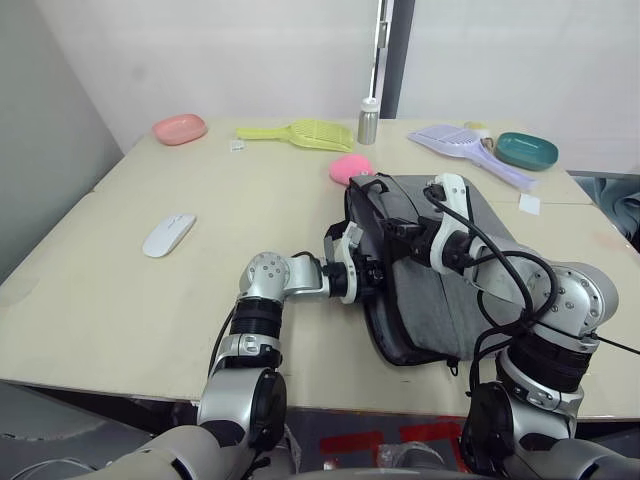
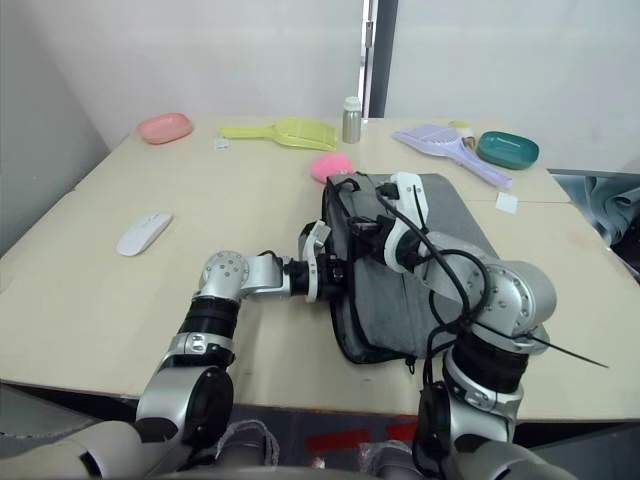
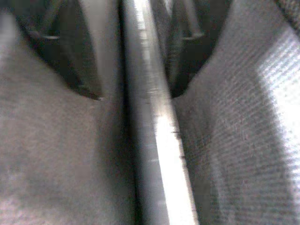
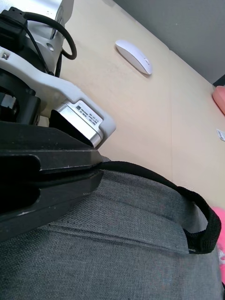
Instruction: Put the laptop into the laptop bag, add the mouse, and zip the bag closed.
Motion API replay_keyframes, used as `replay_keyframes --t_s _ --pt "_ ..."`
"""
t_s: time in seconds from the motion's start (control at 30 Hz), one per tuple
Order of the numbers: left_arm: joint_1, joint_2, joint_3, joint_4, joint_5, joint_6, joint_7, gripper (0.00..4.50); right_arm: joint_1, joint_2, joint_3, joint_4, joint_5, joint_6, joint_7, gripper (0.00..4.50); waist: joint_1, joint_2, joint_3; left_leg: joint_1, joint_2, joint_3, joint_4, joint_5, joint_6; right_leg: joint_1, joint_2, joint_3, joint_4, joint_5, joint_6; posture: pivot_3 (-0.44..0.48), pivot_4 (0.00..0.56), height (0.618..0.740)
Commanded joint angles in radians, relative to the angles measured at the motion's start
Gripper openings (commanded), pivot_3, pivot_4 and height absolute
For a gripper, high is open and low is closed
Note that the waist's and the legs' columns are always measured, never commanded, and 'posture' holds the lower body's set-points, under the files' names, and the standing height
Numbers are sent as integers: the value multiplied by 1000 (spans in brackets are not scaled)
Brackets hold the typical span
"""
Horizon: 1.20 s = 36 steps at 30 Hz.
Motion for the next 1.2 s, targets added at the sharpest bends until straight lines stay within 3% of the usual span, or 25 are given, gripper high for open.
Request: replay_keyframes --t_s 0.03,0.27,0.43,0.63,0.8,0.97,1.2 --pt "-22 19 -26 -51 8 22 -23 2946 -31 -16 -10 -7 3 5 14 0 -2 0 0 0 0 0 0 0 0 0 0 0 0 0 0 0 150 740" --pt "-10 110 -21 -104 -2 9 -99 2946 -39 -64 -10 26 -19 -14 37 0 -2 0 0 0 0 0 0 0 0 0 0 0 1 0 0 0 150 740" --pt "-32 167 -3 -59 18 -101 -196 2946 -18 -130 24 58 -36 -58 71 0 7 0 0 0 0 0 1 0 0 0 0 0 1 0 0 0 150 740" --pt "-65 301 -73 -47 47 -130 -364 2946 20 -300 187 64 -57 -158 176 0 11 0 0 1 0 0 1 0 0 0 0 0 1 0 0 0 150 740" --pt "-35 432 -121 -75 78 -135 -462 2946 47 -359 301 49 -60 -231 241 0 10 0 0 1 0 0 1 0 0 0 0 0 1 0 0 0 150 740" --pt "37 522 -56 -130 96 -216 -464 2946 64 -381 357 48 -49 -267 292 0 -2 0 0 1 0 0 0 0 0 0 1 0 1 0 -1 0 150 740" --pt "262 514 -9 -355 135 -370 -394 2946 65 -451 426 46 -46 -310 394 0 -8 0 0 1 1 0 1 0 0 0 1 0 2 -1 -2 0 150 740"
